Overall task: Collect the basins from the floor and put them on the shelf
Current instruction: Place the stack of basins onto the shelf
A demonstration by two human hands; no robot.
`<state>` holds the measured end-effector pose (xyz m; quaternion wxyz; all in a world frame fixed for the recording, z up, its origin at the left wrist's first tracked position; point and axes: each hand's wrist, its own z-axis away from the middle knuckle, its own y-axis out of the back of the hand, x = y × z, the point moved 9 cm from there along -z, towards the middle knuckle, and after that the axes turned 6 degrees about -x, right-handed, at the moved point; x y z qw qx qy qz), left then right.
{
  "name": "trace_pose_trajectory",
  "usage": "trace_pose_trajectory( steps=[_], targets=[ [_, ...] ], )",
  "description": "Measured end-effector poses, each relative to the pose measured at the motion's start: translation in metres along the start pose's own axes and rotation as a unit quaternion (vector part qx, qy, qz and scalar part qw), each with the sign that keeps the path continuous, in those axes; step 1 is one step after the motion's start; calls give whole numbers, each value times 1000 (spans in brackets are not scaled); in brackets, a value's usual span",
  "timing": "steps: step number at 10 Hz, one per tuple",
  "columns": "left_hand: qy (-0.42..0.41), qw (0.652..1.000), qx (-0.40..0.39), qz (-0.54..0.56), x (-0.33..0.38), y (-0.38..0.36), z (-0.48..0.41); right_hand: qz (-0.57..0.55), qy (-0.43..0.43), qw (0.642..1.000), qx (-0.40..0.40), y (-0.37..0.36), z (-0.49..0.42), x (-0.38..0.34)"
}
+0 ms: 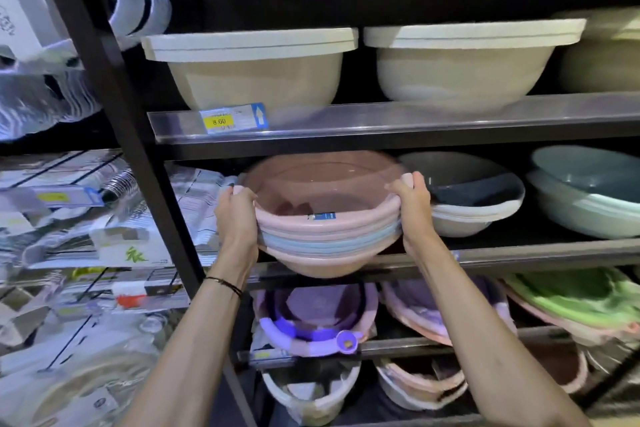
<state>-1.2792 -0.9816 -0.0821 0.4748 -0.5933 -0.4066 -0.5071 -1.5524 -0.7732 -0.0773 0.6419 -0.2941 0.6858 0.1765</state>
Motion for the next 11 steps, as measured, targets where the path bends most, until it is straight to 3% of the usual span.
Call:
trace_pose_trajectory(
  steps=[3,7,9,11],
  targets=[
    [10,997,69,29,-23,-10,-70,-19,-64,997,38,-28,-54,45],
    [6,996,69,60,-82,-7,-109,-26,-81,995,51,-45,-80,93],
    [5,999,46,5,-75,-14,-118,-25,-85,993,75,-47,-103,101],
    [40,990,14,-133,-69,-12,-116,92,-90,991,42,-44,-92,85]
  ],
)
